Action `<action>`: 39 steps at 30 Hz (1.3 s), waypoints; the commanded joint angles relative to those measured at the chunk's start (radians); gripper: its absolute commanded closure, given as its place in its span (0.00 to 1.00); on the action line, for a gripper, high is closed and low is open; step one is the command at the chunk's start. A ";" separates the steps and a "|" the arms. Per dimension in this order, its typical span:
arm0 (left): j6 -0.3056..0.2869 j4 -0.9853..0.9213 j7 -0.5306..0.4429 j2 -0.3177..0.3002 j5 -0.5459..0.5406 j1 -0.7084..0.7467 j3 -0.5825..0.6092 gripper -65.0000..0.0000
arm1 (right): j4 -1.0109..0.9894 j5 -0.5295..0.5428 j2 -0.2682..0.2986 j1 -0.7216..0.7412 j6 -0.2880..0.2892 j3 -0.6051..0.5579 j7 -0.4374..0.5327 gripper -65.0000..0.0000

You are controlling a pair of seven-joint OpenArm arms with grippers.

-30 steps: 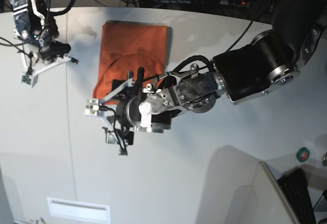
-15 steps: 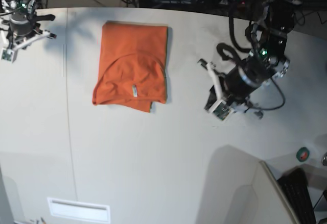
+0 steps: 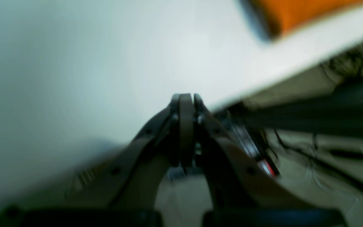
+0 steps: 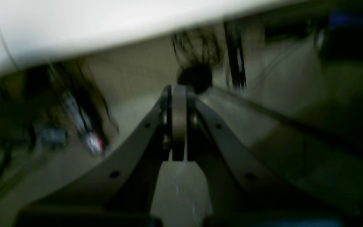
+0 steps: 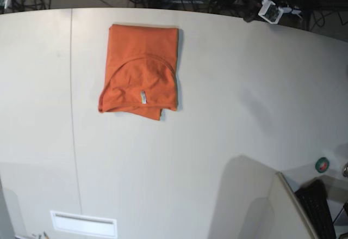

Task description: Layout the t-shirt on the table in an organized manner, then fold the t-shirt properly

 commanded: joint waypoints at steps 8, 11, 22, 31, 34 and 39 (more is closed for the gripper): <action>-0.007 -0.259 -0.030 0.031 0.089 0.080 0.037 1.00 | -0.163 -0.005 0.005 0.022 0.305 -0.226 -0.130 1.00; -0.007 -0.515 -0.105 0.066 0.193 -0.015 0.091 1.00 | -0.329 -0.005 0.002 0.125 0.382 -0.295 -0.133 1.00; -0.007 -1.652 -0.729 0.101 0.281 -0.506 0.221 1.00 | -1.208 -0.007 -0.174 0.514 0.383 -0.499 0.210 1.00; -0.007 -1.833 -0.757 0.086 0.281 -0.679 0.342 1.00 | -1.899 -0.005 -0.346 0.745 0.385 -0.536 0.890 1.00; -0.007 -1.832 -0.757 0.086 0.281 -0.679 0.341 1.00 | -1.897 -0.004 -0.366 0.757 0.385 -0.536 0.869 1.00; -0.007 -1.829 -0.763 0.086 0.281 -0.699 0.342 1.00 | -1.842 -0.004 -0.367 0.761 0.385 -0.536 0.873 1.00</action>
